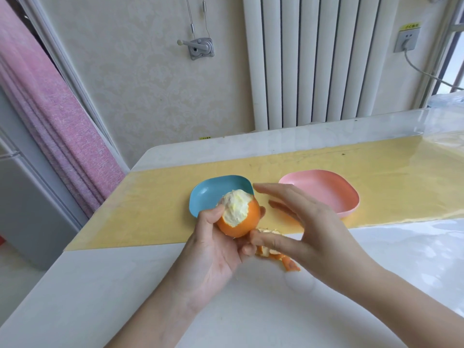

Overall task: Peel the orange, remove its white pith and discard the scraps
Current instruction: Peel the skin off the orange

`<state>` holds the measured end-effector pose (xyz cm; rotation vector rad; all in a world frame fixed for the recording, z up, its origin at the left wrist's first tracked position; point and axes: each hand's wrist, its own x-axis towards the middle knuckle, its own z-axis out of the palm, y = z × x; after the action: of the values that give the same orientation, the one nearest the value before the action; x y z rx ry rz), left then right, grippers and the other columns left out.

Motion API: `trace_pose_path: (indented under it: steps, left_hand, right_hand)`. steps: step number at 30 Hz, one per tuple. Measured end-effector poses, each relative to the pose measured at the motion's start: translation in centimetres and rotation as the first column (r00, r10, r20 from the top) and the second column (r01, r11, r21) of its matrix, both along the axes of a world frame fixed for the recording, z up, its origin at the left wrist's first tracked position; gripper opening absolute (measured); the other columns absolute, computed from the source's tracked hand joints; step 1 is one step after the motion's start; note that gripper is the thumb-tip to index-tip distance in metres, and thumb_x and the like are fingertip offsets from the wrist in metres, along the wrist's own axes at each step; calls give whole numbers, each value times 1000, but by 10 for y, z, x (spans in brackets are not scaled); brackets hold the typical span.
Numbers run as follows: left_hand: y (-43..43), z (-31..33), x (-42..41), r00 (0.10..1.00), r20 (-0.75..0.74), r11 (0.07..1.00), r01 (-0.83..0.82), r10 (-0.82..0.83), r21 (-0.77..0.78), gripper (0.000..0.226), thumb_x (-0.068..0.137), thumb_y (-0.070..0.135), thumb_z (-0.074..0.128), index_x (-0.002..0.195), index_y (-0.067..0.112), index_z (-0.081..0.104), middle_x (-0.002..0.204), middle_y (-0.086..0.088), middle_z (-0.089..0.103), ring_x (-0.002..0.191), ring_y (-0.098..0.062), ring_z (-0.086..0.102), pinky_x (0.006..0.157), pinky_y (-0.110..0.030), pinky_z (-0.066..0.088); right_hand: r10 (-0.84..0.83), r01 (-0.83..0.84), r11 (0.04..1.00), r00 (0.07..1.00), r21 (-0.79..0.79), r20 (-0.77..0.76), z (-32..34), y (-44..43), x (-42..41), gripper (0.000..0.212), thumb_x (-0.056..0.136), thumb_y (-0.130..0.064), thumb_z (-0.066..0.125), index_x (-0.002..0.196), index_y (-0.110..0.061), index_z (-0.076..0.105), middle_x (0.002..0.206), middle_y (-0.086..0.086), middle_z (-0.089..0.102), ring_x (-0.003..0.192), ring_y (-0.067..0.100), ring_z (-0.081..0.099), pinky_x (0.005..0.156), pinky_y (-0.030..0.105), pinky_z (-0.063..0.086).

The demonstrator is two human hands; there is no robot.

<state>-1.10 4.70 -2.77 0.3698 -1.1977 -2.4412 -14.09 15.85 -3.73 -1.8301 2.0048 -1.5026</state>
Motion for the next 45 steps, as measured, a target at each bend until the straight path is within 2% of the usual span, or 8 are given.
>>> trace_pose_path:
  steps: [5,8,12,20,28,36,41,45]
  left_hand:
    - [2,-8,2,999,16,979,37,-34,-202,58,54,52,86,97,17,69,92,-13,52,70,-19,46,49,-18,36]
    - [6,-10,3,999,36,965,31,-22,-262,52,53,54,84,89,19,69,79,-6,53,52,-9,44,41,-16,32]
    - [9,-11,2,998,61,949,40,-22,-312,29,64,47,70,81,23,71,75,-6,49,49,-8,38,40,-17,24]
    - [13,-10,3,995,51,927,94,-81,-362,28,75,47,58,85,22,67,67,-1,44,51,-7,35,42,-18,23]
    - [15,-12,2,993,52,941,116,-105,-318,43,62,60,74,82,23,68,64,0,45,48,-6,36,41,-16,25]
    - [14,-11,1,1000,-20,986,-2,-1,-166,52,49,55,84,86,21,71,79,-4,54,50,-7,42,39,-16,32]
    - [20,-14,0,999,41,973,-24,34,-229,29,64,49,67,80,25,73,75,1,55,51,-5,41,41,-16,27]
    - [22,-13,0,998,62,958,-12,31,-287,30,69,51,59,79,26,72,76,2,54,49,-6,34,43,-18,23]
  right_hand:
    - [73,-75,987,997,-144,-24,6,3,8,44,69,-30,82,107,-18,65,102,-10,59,93,11,61,80,24,51]
    - [69,-66,986,998,-155,12,8,5,7,43,62,-35,85,96,-21,62,88,-12,60,84,12,62,73,26,51]
    - [61,-64,988,998,-141,-27,7,5,2,45,56,-39,86,87,-24,58,82,-14,58,75,8,58,67,21,49]
    - [155,-160,984,986,-81,-63,9,7,-5,40,61,-37,85,80,-28,51,77,-12,53,69,6,48,63,8,38]
    - [192,-197,977,980,-79,-58,11,8,-5,37,62,-30,87,72,-21,53,71,-9,51,65,9,45,60,11,37]
    - [122,-139,971,988,-195,-100,4,3,4,38,72,-37,78,96,-14,60,97,-8,55,88,11,57,77,19,48]
    - [94,-118,982,982,-145,-163,3,2,1,42,66,-45,77,91,-27,49,89,-20,47,79,-3,48,71,6,38]
    - [88,-111,987,979,-120,-183,2,3,0,38,68,-47,76,84,-28,47,84,-15,50,73,0,47,63,12,42]
